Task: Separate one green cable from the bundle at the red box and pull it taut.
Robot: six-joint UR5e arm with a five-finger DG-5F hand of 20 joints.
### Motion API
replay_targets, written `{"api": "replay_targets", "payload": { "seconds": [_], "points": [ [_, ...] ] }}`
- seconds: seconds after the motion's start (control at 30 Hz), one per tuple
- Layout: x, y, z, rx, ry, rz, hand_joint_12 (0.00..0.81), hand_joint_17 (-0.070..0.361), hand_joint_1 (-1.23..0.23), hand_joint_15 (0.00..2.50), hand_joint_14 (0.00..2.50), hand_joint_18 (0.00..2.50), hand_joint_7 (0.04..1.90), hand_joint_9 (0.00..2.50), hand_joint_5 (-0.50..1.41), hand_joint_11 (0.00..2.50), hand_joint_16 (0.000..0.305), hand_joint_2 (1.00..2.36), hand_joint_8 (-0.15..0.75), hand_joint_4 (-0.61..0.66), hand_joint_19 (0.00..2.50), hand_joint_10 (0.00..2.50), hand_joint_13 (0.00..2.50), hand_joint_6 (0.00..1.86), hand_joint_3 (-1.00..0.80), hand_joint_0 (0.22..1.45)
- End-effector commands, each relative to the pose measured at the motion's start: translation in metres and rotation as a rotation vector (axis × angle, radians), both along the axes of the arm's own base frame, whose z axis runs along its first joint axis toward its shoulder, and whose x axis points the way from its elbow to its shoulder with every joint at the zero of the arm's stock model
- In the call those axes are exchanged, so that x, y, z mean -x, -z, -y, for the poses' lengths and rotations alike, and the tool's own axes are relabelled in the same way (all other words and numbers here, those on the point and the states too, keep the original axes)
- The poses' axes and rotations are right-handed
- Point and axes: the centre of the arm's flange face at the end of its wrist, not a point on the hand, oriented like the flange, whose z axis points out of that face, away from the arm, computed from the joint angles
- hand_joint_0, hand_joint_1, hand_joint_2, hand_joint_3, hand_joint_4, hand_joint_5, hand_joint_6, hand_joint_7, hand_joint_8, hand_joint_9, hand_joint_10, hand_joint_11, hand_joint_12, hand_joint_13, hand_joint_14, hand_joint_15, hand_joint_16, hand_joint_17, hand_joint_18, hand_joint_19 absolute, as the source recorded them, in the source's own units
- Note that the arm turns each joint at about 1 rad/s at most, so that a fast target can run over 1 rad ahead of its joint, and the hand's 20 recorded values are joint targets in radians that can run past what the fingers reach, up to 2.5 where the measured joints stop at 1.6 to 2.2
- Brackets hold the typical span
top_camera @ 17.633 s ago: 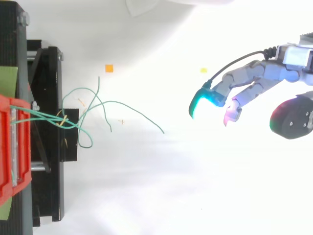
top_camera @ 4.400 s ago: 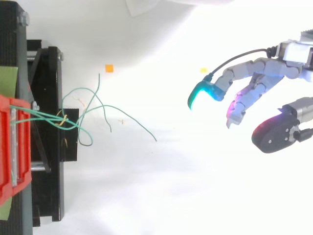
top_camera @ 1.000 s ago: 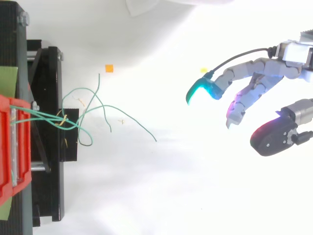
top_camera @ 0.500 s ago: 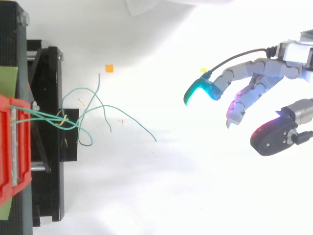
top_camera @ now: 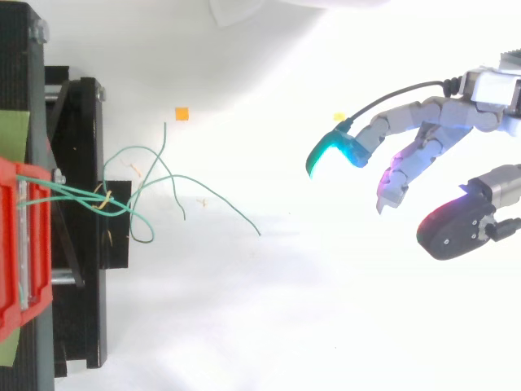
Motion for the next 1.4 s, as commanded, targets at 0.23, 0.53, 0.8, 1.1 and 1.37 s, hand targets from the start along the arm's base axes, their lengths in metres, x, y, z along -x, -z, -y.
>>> {"api": "replay_targets", "payload": {
  "seconds": [0.23, 0.53, 0.8, 1.1, 1.37],
  "points": [
    [0.0001, 0.0005, 0.0002, 0.0, 0.0, -0.002, 0.377, 0.097, -0.44, 0.48, 0.02, 0.68, 0.52, 0.85, -0.26, 0.45, 0.043, 1.0, 0.292, 0.18, 0.72, 0.01, 0.8, 0.5, -0.5, 0.55],
    [-0.0001, 0.0004, 0.0002, 0.0, 0.0, 0.0, 0.377, 0.097, -0.44, 0.49, 0.02, 0.68, 0.54, 0.85, -0.25, 0.45, 0.043, 1.0, 0.294, 0.18, 0.72, 0.01, 0.8, 0.5, -0.5, 0.55],
    [0.0001, 0.0005, 0.0002, 0.0, 0.0, -0.002, 0.376, 0.097, -0.44, 0.48, 0.02, 0.68, 0.56, 0.86, -0.25, 0.46, 0.043, 1.0, 0.294, 0.17, 0.72, 0.02, 0.8, 0.5, -0.5, 0.55],
    [-0.0002, 0.0004, -0.0007, 0.0, -0.001, 0.0, 0.377, 0.097, -0.44, 0.48, 0.02, 0.68, 0.57, 0.85, -0.25, 0.45, 0.043, 1.0, 0.294, 0.18, 0.73, 0.01, 0.8, 0.5, -0.5, 0.55],
    [-0.0001, 0.0004, 0.0002, 0.0, 0.0, 0.0, 0.376, 0.097, -0.44, 0.48, 0.02, 0.68, 0.6, 0.86, -0.24, 0.46, 0.043, 1.0, 0.293, 0.19, 0.73, 0.02, 0.8, 0.5, -0.5, 0.55]
  ]
}}
